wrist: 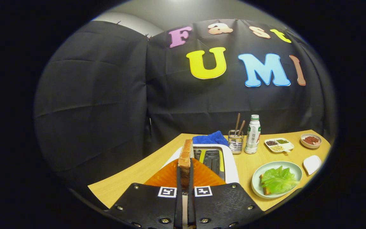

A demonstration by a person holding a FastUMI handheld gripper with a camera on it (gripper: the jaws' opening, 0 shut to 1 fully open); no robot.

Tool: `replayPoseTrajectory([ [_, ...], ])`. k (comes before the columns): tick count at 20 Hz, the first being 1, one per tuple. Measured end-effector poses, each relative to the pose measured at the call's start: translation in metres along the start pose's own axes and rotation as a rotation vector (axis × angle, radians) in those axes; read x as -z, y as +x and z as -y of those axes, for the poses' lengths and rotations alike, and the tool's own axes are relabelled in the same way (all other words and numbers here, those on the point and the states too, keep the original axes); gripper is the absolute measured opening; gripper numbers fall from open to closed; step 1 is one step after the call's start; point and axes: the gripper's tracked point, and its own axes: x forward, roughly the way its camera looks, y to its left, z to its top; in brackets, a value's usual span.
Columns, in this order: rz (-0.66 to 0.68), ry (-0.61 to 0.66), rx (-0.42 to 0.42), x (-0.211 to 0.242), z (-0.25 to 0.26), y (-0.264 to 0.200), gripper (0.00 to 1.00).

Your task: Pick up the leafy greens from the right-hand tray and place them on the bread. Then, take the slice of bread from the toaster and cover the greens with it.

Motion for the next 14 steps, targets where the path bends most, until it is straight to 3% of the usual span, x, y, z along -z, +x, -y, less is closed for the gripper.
replayPoseTrajectory([
  [14, 0.106, 0.051, -0.033, -0.076, 0.022, -0.018, 0.06],
])
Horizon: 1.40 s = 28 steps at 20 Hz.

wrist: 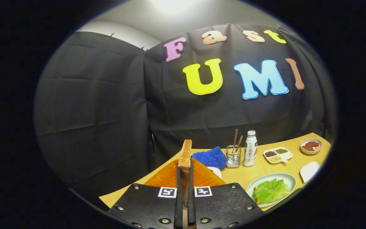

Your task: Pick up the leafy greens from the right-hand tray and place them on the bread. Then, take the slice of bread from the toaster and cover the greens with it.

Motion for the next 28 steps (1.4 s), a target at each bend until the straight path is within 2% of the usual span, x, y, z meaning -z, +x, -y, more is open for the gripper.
replayPoseTrajectory([
  [1, 0.004, -0.003, 0.014, -0.006, 0.007, -0.002, 0.06],
  [4, -0.001, 0.003, -0.015, -0.013, 0.015, -0.008, 0.06],
  [11, -0.012, -0.048, 0.061, -0.011, 0.073, -0.031, 0.06],
  [19, -0.036, -0.093, 0.100, 0.007, 0.137, -0.053, 0.06],
  [28, -0.076, -0.081, 0.151, 0.028, 0.181, -0.063, 0.06],
])
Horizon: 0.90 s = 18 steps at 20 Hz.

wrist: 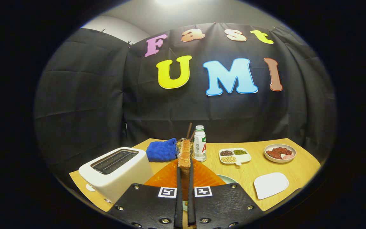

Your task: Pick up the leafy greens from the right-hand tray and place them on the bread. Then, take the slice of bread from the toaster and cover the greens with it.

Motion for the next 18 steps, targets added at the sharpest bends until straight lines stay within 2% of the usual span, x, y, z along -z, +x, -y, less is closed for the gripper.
replayPoseTrajectory([
  [6, -0.039, 0.027, 0.026, 0.016, 0.017, 0.004, 0.06],
  [18, -0.072, 0.079, -0.021, 0.048, 0.002, 0.019, 0.06],
])
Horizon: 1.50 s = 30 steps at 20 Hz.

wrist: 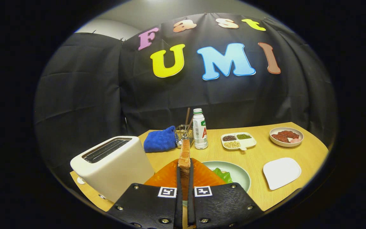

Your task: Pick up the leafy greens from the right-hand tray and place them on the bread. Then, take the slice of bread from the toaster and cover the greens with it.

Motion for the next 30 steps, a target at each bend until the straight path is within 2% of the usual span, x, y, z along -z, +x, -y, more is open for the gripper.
replayPoseTrajectory([
  [3, -0.002, -0.001, 0.008, 0.007, 0.005, 0.005, 0.06],
  [5, -0.024, 0.039, -0.012, 0.018, 0.007, 0.010, 0.06],
  [10, -0.047, 0.092, 0.008, 0.024, 0.027, 0.012, 0.06],
  [12, -0.050, 0.064, 0.038, 0.029, 0.037, 0.014, 0.09],
  [13, -0.059, 0.043, 0.042, 0.030, 0.041, 0.012, 0.10],
  [14, -0.062, 0.030, 0.034, 0.032, 0.041, 0.013, 0.16],
  [19, -0.059, -0.008, 0.057, 0.035, 0.057, 0.011, 0.23],
  [21, -0.078, -0.009, 0.072, 0.039, 0.063, 0.014, 0.29],
  [24, -0.083, 0.005, 0.084, 0.036, 0.071, 0.015, 0.29],
  [26, -0.097, -0.018, 0.112, 0.039, 0.081, 0.016, 0.41],
  [30, -0.088, 0.000, 0.104, 0.033, 0.086, 0.014, 0.41],
])
